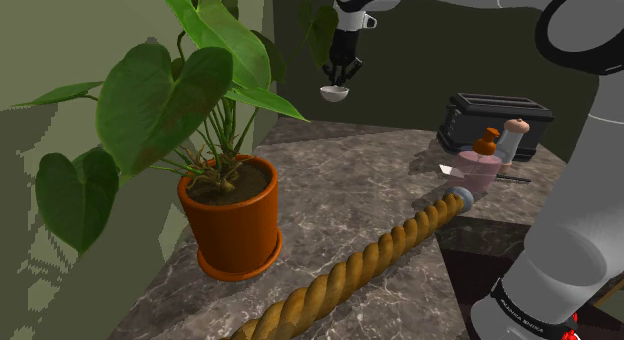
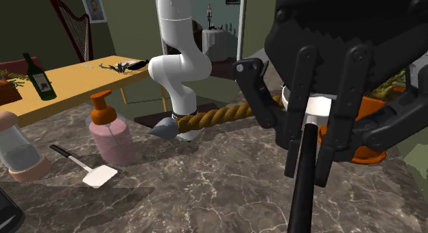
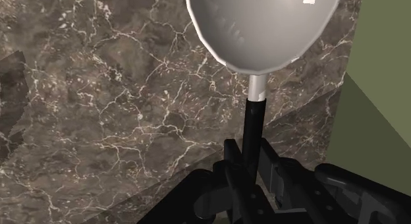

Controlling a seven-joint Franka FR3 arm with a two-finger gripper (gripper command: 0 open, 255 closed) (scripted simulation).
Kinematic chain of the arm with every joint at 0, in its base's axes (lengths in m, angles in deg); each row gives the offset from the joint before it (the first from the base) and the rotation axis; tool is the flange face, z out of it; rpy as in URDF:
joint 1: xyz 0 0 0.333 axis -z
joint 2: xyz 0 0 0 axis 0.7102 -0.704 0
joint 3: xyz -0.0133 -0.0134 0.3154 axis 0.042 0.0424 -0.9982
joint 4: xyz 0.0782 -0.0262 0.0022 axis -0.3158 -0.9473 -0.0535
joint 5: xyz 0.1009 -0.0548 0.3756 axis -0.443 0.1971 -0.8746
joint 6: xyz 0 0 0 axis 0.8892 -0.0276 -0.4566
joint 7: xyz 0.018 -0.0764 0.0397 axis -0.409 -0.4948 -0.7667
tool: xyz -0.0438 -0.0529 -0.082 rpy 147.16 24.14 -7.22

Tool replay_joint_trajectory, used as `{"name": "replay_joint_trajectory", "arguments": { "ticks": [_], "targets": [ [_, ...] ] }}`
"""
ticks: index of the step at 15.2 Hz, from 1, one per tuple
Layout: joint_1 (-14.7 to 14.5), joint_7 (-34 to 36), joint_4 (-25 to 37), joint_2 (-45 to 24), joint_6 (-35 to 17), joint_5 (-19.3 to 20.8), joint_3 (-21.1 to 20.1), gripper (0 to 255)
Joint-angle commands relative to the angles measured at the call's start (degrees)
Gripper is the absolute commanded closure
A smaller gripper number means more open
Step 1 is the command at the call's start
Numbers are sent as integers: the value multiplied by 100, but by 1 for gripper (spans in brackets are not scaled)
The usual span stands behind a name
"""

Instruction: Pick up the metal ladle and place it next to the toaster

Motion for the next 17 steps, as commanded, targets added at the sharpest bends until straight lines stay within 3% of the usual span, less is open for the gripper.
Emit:
{"name": "replay_joint_trajectory", "arguments": {
  "ticks": [1,17],
  "targets": [
    [-5,-3,190,-20,172,4,-2,255],
    [911,-1901,-2306,2098,-225,-503,942,255]
  ]
}}
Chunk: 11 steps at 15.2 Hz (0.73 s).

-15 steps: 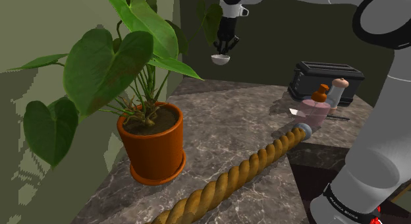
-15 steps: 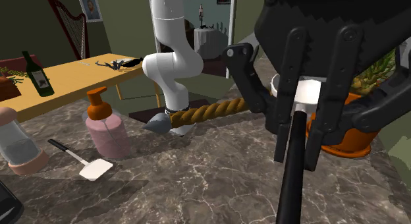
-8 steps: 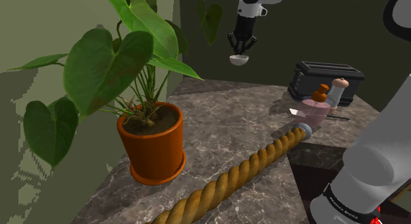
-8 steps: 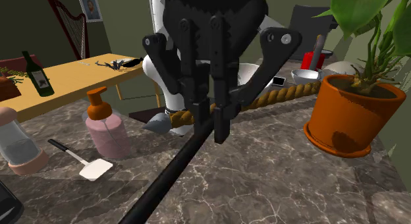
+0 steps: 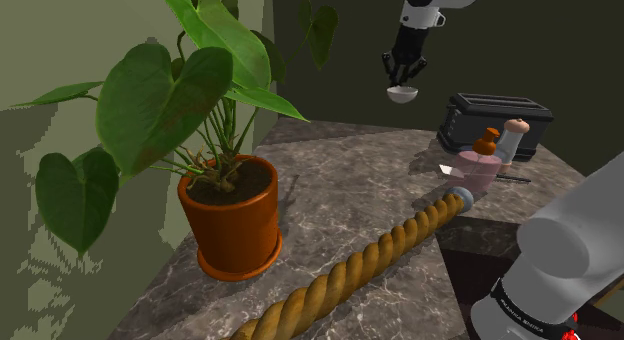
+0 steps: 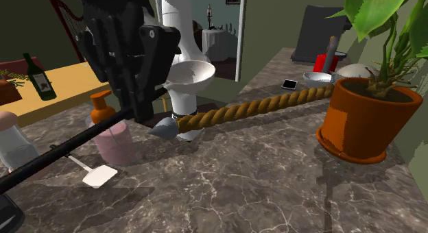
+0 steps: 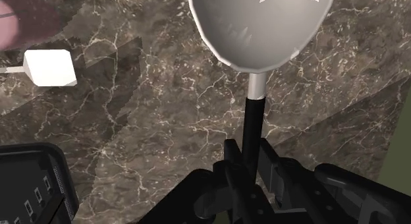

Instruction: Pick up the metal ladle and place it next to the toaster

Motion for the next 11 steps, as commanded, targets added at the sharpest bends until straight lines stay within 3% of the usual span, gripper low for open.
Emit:
{"name": "replay_joint_trajectory", "arguments": {
  "ticks": [1,11],
  "targets": [
    [104,-275,-150,163,17,-11,164,255],
    [595,-1597,-777,836,106,80,1038,255]
  ]
}}
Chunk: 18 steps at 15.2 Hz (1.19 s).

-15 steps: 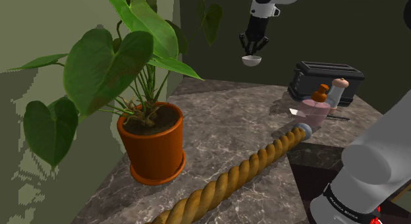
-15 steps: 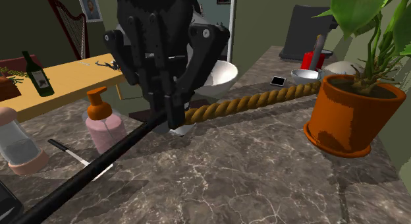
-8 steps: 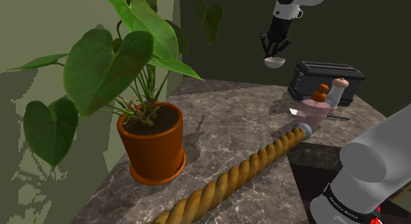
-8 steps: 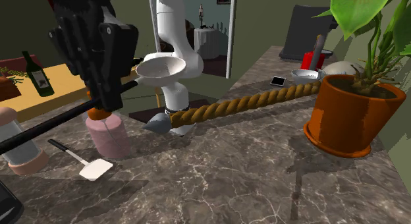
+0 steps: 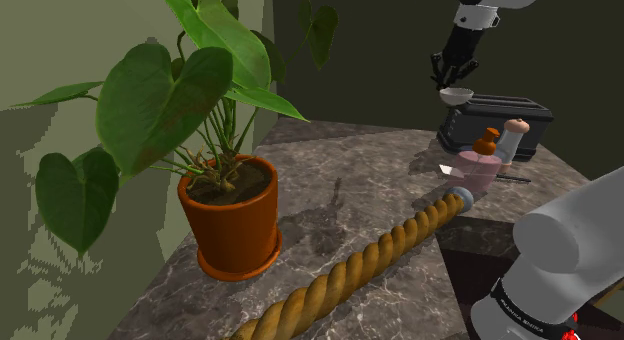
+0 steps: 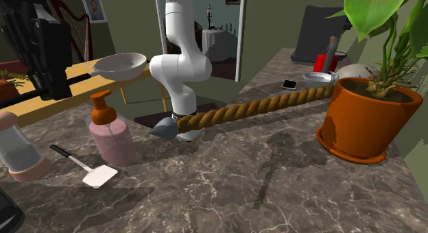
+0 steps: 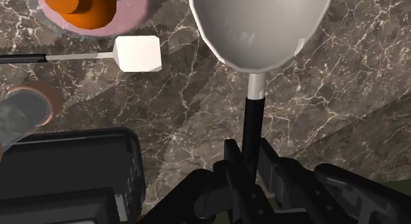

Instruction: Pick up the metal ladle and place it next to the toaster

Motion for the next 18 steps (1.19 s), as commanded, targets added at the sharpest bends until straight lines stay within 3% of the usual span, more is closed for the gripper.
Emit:
{"name": "replay_joint_trajectory", "arguments": {
  "ticks": [1,10,18],
  "targets": [
    [99,-278,-95,100,13,36,184,255],
    [527,-1529,-44,159,153,189,1067,255],
    [852,-2724,440,-228,298,180,1927,255]
  ]
}}
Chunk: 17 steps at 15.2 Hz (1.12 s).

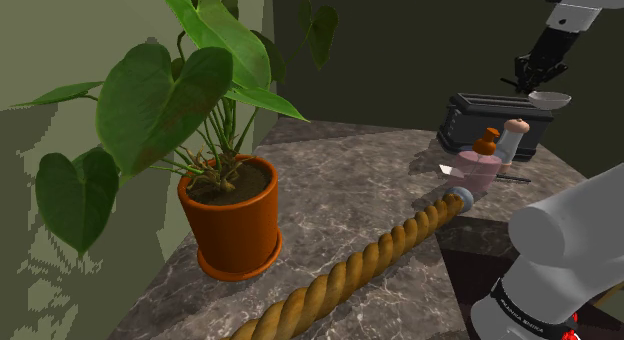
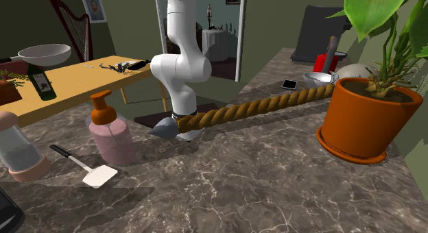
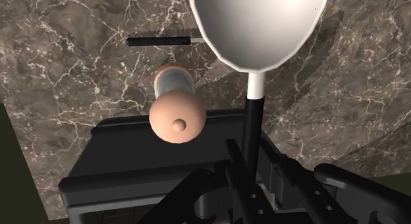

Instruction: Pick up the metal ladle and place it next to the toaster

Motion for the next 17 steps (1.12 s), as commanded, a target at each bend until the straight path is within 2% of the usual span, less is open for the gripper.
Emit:
{"name": "replay_joint_trajectory", "arguments": {
  "ticks": [1,6,11,14,17],
  "targets": [
    [65,-307,133,-172,-18,-42,215,255],
    [261,-1139,690,-696,113,-255,793,255],
    [537,-2056,1445,-1462,326,-704,1376,255],
    [819,-2641,2016,-2057,526,-1114,1680,255],
    [1252,-3212,2700,-2741,805,-1613,1895,255]
  ]
}}
